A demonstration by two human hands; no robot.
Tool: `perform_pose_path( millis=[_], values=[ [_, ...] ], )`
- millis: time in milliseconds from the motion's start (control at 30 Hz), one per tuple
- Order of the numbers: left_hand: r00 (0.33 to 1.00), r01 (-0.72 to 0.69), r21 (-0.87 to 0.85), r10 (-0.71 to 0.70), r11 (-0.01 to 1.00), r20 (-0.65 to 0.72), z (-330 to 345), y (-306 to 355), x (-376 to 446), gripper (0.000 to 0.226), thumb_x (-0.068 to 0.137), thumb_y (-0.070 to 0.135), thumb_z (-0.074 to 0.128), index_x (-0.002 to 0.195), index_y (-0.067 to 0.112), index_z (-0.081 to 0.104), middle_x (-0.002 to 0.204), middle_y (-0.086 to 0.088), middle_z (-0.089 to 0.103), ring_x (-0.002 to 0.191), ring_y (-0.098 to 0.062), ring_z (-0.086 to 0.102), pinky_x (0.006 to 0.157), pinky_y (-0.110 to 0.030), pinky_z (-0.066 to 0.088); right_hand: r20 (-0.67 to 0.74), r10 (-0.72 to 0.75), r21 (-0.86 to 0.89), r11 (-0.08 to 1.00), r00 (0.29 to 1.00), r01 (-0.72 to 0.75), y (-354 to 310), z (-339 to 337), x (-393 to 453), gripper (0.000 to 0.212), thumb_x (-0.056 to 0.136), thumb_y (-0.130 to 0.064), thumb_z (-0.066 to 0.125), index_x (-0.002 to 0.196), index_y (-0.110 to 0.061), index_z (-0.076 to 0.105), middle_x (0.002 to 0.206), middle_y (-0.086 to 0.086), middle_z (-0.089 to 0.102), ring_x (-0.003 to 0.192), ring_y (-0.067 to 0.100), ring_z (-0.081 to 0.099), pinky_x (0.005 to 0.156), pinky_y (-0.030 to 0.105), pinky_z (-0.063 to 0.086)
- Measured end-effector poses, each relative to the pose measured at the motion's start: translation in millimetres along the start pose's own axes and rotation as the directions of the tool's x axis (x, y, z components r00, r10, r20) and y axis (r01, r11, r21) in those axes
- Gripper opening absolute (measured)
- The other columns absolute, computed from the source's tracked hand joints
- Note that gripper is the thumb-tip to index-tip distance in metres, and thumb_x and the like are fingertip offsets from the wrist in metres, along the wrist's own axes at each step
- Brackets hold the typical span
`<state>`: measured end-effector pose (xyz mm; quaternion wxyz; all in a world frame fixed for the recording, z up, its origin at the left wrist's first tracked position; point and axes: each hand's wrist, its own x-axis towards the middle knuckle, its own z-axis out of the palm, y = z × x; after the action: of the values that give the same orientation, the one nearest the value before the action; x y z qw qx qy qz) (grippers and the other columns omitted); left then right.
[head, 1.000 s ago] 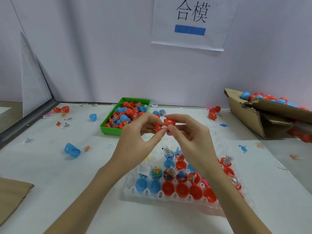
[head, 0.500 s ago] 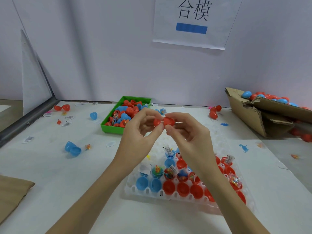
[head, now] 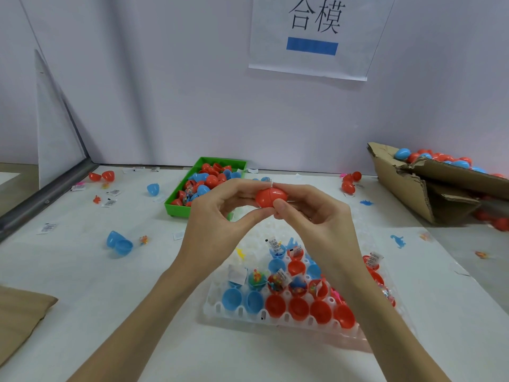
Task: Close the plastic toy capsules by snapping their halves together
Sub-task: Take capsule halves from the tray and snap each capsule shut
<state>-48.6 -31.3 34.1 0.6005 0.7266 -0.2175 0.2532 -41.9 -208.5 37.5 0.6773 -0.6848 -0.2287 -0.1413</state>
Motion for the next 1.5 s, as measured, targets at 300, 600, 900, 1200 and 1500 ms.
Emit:
perform_pose_path(
  millis=[300, 600, 900, 1200, 1500],
  values=[
    [0.981, -0.173, 0.329, 0.191, 0.929, -0.024, 1, -3, -4, 0.037, 0.082, 0.022, 0.083, 0.117, 0.012, 0.078, 0.104, 0.002, 0.077, 0.096, -0.011, 0.072, 0.087, -0.021, 0.058, 0.024, 0.031, -0.082, 0.996, 0.999, -0.029, 4, 11, -8, 0.027, 0.100, -0.016, 0.065, 0.126, -0.024, 0.069, 0.108, -0.013, 0.076, 0.095, 0.008, 0.076, 0.085, 0.019, 0.058],
    [0.949, -0.294, 0.564, 0.308, 0.771, 0.073, 11, -6, -15, 0.038, 0.083, 0.011, 0.085, 0.119, 0.006, 0.076, 0.099, -0.004, 0.075, 0.090, -0.012, 0.066, 0.088, -0.018, 0.054, -0.010, 0.018, -0.184, 0.983, 1.000, -0.019, 7, 18, -13, 0.018, 0.094, -0.012, 0.072, 0.103, -0.027, 0.075, 0.091, -0.018, 0.077, 0.092, 0.005, 0.074, 0.084, 0.017, 0.057],
    [0.936, -0.321, 0.673, 0.333, 0.666, 0.117, 16, -5, -21, 0.035, 0.086, 0.013, 0.085, 0.118, 0.004, 0.075, 0.100, -0.007, 0.074, 0.091, -0.020, 0.069, 0.083, -0.034, 0.060, -0.010, 0.003, -0.344, 0.939, 1.000, -0.006, 7, 13, -12, 0.010, 0.099, -0.014, 0.067, 0.100, -0.016, 0.077, 0.080, -0.007, 0.075, 0.077, 0.016, 0.073, 0.072, 0.035, 0.061],
    [0.977, -0.210, 0.469, 0.199, 0.858, 0.073, 15, -7, -15, 0.042, 0.091, 0.015, 0.080, 0.130, 0.011, 0.068, 0.119, 0.001, 0.070, 0.113, -0.013, 0.064, 0.102, -0.025, 0.050, 0.308, 0.566, 0.467, 0.611, 0.765, -0.639, -2, 3, -3, 0.052, 0.103, -0.045, 0.057, 0.124, 0.001, 0.069, 0.119, 0.020, 0.073, 0.111, 0.033, 0.072, 0.086, 0.033, 0.061],
    [0.984, -0.171, 0.439, 0.131, 0.882, 0.121, 12, -11, -13, 0.038, 0.089, 0.012, 0.081, 0.125, 0.011, 0.071, 0.116, 0.004, 0.072, 0.111, -0.009, 0.066, 0.102, -0.024, 0.051, 0.430, 0.626, 0.567, 0.374, 0.651, -0.734, -2, 2, -3, 0.054, 0.099, -0.046, 0.060, 0.115, 0.004, 0.073, 0.117, 0.014, 0.072, 0.114, 0.028, 0.071, 0.092, 0.040, 0.060]
  ],
)
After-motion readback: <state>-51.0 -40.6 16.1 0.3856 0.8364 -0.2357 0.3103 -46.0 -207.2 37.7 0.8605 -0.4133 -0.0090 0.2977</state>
